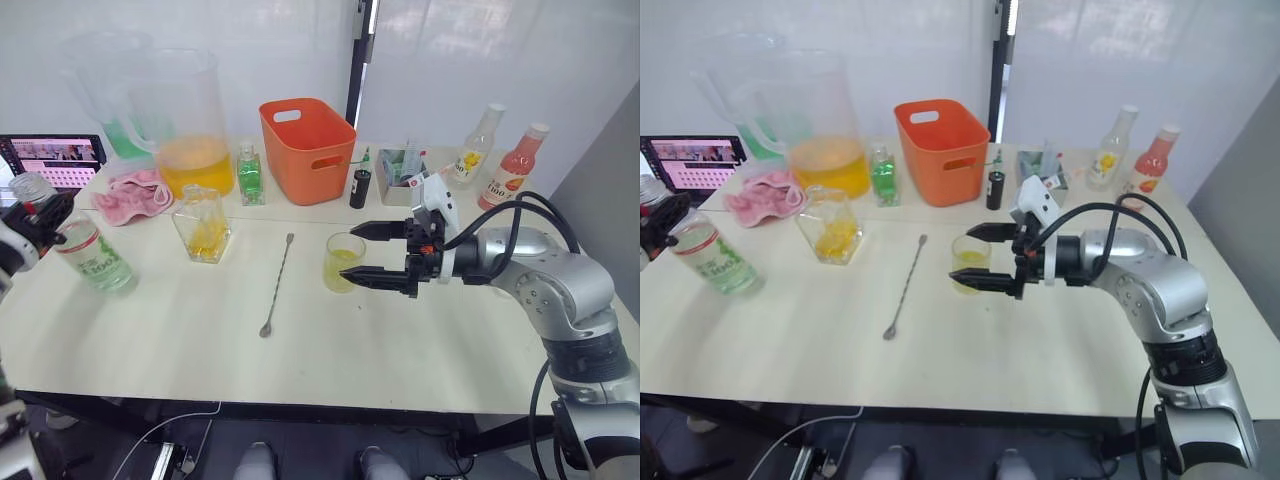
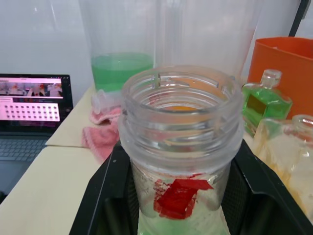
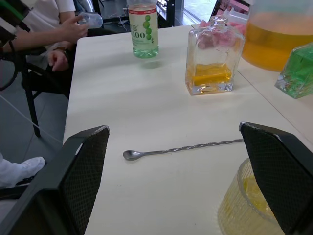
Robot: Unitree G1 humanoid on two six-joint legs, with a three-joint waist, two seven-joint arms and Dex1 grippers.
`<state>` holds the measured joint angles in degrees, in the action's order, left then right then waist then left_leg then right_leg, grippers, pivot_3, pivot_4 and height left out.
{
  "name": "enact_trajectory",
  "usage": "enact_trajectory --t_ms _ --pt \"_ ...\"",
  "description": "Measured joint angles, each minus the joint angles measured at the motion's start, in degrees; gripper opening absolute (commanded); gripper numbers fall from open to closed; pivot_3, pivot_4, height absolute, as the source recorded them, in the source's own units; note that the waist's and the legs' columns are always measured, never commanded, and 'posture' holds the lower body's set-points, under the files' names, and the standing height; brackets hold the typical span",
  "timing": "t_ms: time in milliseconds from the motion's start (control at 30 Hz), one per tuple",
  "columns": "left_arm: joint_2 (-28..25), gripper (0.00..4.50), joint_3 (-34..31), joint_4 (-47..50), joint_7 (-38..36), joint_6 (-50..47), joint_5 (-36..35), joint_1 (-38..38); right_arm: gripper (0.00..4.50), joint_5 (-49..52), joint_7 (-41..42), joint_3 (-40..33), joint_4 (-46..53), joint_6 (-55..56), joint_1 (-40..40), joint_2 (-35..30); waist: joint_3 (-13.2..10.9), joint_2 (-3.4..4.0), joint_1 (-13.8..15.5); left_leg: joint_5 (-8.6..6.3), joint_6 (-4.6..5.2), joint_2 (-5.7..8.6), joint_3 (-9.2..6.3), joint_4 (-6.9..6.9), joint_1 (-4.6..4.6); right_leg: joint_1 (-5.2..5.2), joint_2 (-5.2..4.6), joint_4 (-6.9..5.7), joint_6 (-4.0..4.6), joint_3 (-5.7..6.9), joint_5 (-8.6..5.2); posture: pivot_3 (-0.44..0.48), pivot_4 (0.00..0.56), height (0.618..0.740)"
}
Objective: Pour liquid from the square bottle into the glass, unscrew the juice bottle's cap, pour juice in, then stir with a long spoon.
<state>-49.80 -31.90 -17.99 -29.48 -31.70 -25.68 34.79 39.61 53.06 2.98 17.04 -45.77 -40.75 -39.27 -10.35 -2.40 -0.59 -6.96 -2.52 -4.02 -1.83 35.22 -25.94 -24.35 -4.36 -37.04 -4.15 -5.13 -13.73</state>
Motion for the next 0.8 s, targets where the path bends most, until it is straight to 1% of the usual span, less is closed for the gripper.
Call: enact_trajectory --t_ms 67,100,300,433,500,567,667,800 --pt "-0.07 1.56 3.51 -6.92 0.07 3.53 2.93 5.12 4.5 0.33 -1.23 -1.39 1.97 -1.17 1.46 -0.46 0.01 -0.01 -0.02 0.0 0.0 0.0 0.0 -0.02 -0.02 -0.02 0.0 0.01 -0.01 0.01 0.0 0.0 0.15 0.703" --pt "-0.14 1.56 4.35 -8.91 0.07 4.78 3.82 6.17 4.5 0.69 -1.6 -1.74 2.37 -1.69 1.66 -0.56 0.01 -0.01 -0.13 0.0 0.0 0.0 0.01 -0.04 -0.03 -0.03 0.0 0.01 -0.01 0.01 0.0 0.0 0.15 0.703" --pt "-0.04 1.56 7.18 -15.84 -0.81 8.52 5.8 8.47 4.5 2.02 -2.79 -3.0 3.76 -2.9 2.13 -0.96 0.0 -0.02 -1.26 0.01 0.01 -0.04 0.0 -0.16 -0.02 -0.13 0.04 -0.07 0.01 0.01 0.0 0.0 0.15 0.703" --pt "1.47 1.56 12.17 -29.94 0.09 14.4 10.69 20.69 4.5 2.31 -5.94 -5.24 6.64 -4.82 4.92 -1.96 0.0 -0.08 0.17 0.04 -0.04 0.0 -0.05 -0.01 -0.18 -0.11 0.02 -0.02 -0.08 0.07 -0.01 0.0 0.15 0.703" --pt "2.49 1.56 13.78 -35.13 0.7 17.31 12.52 25.01 4.5 2.66 -7.48 -6.42 8.21 -5.61 5.87 -2.11 0.0 -0.09 0.47 0.04 -0.04 0.04 -0.05 0.02 -0.22 -0.09 -0.02 0.04 -0.09 0.06 0.02 0.0 0.15 0.703" --pt "3.32 1.56 14.8 -39.24 1.0 19.54 13.8 27.48 4.5 3.45 -8.59 -7.03 8.99 -6.19 6.2 -2.15 0.0 -0.09 0.44 0.04 -0.04 0.03 -0.04 -0.01 -0.22 -0.11 -0.01 0.04 -0.09 0.06 0.02 0.0 0.15 0.703" --pt "4.12 1.56 15.42 -43.19 1.0 21.82 14.76 28.32 4.5 4.13 -9.56 -7.67 9.62 -6.57 6.36 -2.5 0.0 -0.1 -0.04 0.04 -0.04 0.02 -0.05 -0.07 -0.22 -0.17 0.01 0.01 -0.07 0.06 0.03 0.0 0.15 0.703" --pt "4.39 1.56 15.56 -45.47 0.88 24.23 15.32 28.82 4.5 4.42 -10.1 -8.31 9.84 -6.83 6.82 -3.1 0.0 -0.1 -0.4 0.04 -0.04 0.02 -0.05 -0.07 -0.21 -0.18 0.01 -0.03 -0.07 0.06 0.03 0.0 0.15 0.703"
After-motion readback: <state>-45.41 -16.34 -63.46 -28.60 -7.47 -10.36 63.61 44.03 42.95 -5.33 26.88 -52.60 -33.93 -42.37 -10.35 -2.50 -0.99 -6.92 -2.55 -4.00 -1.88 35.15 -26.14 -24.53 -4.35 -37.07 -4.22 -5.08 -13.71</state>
